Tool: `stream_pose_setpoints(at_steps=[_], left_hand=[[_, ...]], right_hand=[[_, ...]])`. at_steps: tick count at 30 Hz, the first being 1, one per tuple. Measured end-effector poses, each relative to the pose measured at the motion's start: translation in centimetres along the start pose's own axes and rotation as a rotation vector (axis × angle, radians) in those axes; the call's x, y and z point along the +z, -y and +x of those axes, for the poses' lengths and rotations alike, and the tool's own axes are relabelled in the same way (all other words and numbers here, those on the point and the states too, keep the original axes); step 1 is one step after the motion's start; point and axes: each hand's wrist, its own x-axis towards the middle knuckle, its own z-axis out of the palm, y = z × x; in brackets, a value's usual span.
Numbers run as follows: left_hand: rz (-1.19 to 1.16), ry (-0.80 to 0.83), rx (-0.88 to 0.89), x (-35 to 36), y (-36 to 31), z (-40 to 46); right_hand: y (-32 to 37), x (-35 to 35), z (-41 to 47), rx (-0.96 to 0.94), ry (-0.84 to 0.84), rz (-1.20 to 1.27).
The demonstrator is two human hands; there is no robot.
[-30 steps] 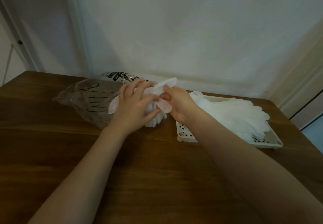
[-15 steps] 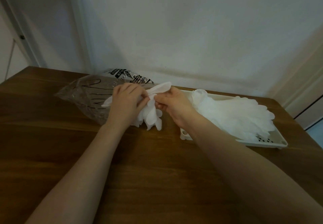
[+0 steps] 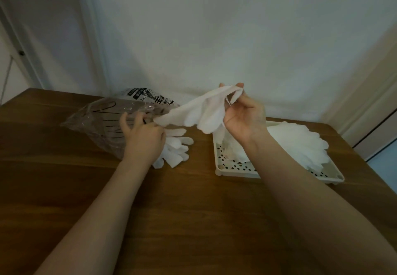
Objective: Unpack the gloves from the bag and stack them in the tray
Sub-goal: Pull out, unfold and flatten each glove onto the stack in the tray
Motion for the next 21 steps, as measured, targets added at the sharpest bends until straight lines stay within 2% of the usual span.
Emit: stream_pose_setpoints(at_steps=[3, 5, 7, 10, 11, 15, 17, 19, 21], left_hand=[[-0.017, 0.129, -0.05, -0.5, -0.6, -0.1], [-0.116, 0.024, 0.003, -1.6, -1.5, -0.5], [-0.332, -0.097, 0.146, -3.3, -3.2, -1.2], [-0.7, 0.024, 0.266, -5.5, -6.8, -2.0], [-0.761, 0.048, 0.258, -5.5, -7.9, -2.2], [-0.847, -0.039, 0.158, -5.3, -10.5, -2.5], [-0.914, 0.052, 0.104, -5.4, -10.7, -2.2], [-1.144, 0.215, 0.0, -5.9, -10.4, -2.0], [-1.346, 0.314, -0.085, -6.9, -10.5, -1.9]], right_hand=[[1.1, -0.4, -0.2, 0.006, -0.08, 0.065], [1.8, -0.6, -0.8, 0.029, -0.104, 0.042], [2.3, -0.5, -1.5, 0.04, -0.09, 0.018], [2.9, -0.2, -2.2, 0.034, -0.051, 0.071], [3.0, -0.2, -2.4, 0.027, -0.043, 0.089], [3.9, -0.5, -3.8, -0.011, -0.003, 0.06], [5.2, -1.1, -4.5, -0.044, -0.004, 0.09], [6.7, -2.0, -4.9, -0.061, -0.066, 0.083], [8.6, -3.0, -5.6, -0.042, -0.189, -0.09]])
